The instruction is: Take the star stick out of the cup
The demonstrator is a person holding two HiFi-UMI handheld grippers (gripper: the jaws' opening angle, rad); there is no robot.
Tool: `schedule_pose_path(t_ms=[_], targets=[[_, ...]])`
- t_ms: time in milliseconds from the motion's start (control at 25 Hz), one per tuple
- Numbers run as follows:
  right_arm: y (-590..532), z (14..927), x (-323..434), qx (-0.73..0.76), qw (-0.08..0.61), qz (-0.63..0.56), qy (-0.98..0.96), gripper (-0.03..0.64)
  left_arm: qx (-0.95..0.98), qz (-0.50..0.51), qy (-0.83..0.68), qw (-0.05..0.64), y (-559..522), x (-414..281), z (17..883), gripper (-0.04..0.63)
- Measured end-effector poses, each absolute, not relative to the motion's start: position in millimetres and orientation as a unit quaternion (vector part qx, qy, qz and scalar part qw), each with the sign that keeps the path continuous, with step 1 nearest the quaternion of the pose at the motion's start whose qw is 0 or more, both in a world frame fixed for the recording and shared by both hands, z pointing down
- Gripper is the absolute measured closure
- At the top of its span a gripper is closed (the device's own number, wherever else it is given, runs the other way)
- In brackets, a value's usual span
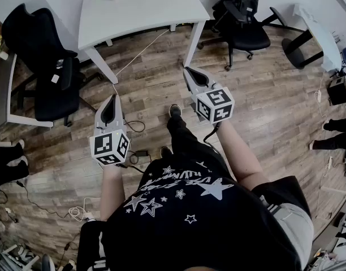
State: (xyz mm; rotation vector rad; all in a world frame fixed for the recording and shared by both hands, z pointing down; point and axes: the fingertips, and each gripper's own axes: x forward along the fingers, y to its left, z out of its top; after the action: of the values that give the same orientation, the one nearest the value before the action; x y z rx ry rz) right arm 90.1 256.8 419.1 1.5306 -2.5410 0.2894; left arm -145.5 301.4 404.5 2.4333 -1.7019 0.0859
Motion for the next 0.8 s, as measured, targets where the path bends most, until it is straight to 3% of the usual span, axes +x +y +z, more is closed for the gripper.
schedule_pose_path(t_ms=[800], targets=[[143,435,109,0.495,0.051,0.116,-0.860,0.601,0.798,0.047,-0.596,0.078,202,-129,415,0.592]])
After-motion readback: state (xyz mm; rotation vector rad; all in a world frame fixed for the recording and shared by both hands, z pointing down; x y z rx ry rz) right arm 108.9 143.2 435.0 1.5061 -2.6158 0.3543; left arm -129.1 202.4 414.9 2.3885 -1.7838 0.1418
